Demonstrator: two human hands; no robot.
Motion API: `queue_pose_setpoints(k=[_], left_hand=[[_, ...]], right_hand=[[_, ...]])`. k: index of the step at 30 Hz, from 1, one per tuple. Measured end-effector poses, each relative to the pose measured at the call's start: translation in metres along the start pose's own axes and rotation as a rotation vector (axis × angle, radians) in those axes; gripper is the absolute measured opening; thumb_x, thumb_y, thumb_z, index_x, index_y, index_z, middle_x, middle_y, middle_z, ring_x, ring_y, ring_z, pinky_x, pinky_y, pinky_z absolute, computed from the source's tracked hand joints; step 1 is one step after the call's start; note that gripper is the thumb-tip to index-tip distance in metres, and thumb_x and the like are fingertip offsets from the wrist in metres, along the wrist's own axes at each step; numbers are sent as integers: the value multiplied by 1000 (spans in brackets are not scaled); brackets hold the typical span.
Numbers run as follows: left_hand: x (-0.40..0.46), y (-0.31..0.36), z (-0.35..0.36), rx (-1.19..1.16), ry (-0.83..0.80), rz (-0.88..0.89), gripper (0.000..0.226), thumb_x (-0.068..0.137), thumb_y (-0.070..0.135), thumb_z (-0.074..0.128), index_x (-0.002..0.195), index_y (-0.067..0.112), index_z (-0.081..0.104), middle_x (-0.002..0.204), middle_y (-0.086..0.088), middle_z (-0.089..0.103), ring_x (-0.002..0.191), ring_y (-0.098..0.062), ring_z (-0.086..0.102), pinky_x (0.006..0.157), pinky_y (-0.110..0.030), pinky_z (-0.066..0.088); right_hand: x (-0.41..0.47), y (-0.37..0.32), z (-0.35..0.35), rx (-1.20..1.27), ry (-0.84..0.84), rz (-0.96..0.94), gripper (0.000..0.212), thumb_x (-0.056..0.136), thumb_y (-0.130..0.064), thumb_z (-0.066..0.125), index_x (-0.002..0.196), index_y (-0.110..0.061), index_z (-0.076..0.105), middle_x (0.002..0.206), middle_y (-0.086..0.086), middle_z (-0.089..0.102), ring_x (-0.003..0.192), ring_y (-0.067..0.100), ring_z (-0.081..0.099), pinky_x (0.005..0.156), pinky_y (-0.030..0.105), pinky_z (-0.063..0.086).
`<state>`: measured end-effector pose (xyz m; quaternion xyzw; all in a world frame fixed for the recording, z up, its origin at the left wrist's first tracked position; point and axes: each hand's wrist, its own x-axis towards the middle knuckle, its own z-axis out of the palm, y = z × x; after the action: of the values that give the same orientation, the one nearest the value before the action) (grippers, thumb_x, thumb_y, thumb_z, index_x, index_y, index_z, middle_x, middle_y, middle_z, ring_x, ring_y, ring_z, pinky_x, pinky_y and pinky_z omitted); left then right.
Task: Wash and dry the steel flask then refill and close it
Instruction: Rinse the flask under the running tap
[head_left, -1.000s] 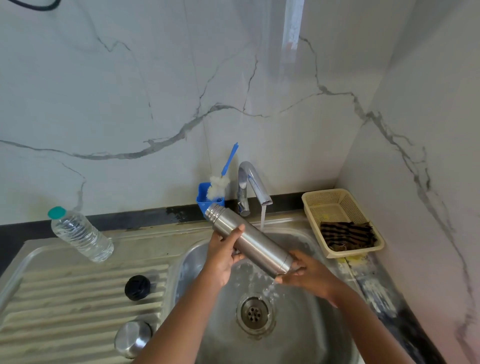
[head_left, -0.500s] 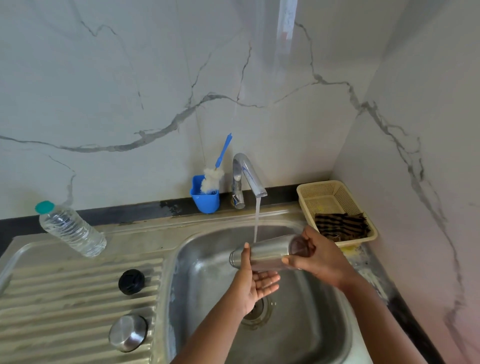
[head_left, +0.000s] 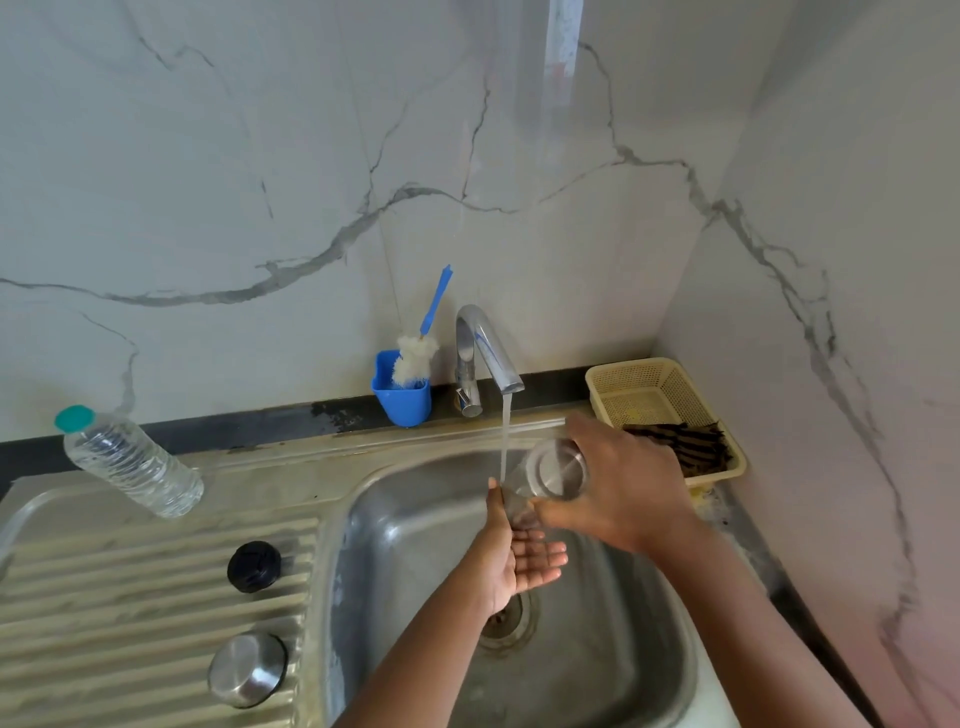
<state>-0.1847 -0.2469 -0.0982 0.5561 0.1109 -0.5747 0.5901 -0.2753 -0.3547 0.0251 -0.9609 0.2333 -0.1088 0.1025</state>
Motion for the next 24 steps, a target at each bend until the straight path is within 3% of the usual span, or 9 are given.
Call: queue_pose_setpoints(k=[3,6,9,12,14,16,19,21,24], left_hand=[[6,22,-4,-45,23,67,82,88,74,42,117,0,61,104,-22,73,96,-31,71,71,-36,58],[7,46,-5,-102,69,65,70,79,61,69,116,3,56,112,-22,66,102,-32,66,71,-39,58],[12,55,-3,31,86,103,60,76,54,78,112,10,59,109,-16,69,99,-28,68,73,-37,58],[17,54,-2,283,111,207,48,76,46,80,112,18,63,104,-12,72,92,-21,69,79,-34,57],[15,51,-3,390,119,314,40,74,35,84,107,22,65,107,-13,72,88,-19,66,76,-32,52],[12,49,-4,428,86,403,48,73,25,86,114,25,62,108,-5,72,90,-14,66,73,-27,51],[5,48,-4,455,50,523,59,71,12,87,118,33,57,108,5,71,96,-10,67,71,-21,51],[4,49,-7,434,29,588,63,73,4,83,121,35,56,112,4,71,99,-9,68,70,-16,53],[0,49,-12,384,23,678,66,73,-2,82,128,26,57,113,2,72,101,-10,70,75,-21,56]], right_hand=[[-33,3,15,3,179,-66,61,55,-73,59,91,-26,48,81,-13,58,58,11,56,51,26,50],[-72,9,45,-6,236,-105,58,55,-70,65,85,-25,48,77,-10,55,51,10,55,41,20,40],[-96,17,81,54,159,-67,52,64,-74,64,83,-29,51,78,-14,53,60,6,58,48,15,34],[-102,26,103,124,18,38,59,70,-88,49,91,-33,55,80,-19,55,67,2,60,49,18,45],[-93,30,105,224,-69,162,70,72,-95,30,101,-36,55,86,-19,57,76,0,59,60,25,52],[-74,29,97,403,-122,271,69,76,-90,24,107,-35,53,90,-17,59,81,0,59,71,29,53],[-27,25,89,652,-118,332,55,78,-75,51,115,-35,53,101,-13,61,89,-1,60,81,33,55],[3,20,86,730,-111,302,58,73,-66,70,119,-35,51,112,-13,59,100,4,59,87,34,53],[35,5,79,752,-161,258,73,67,-56,81,128,-38,46,120,-18,56,108,4,55,89,29,46]])
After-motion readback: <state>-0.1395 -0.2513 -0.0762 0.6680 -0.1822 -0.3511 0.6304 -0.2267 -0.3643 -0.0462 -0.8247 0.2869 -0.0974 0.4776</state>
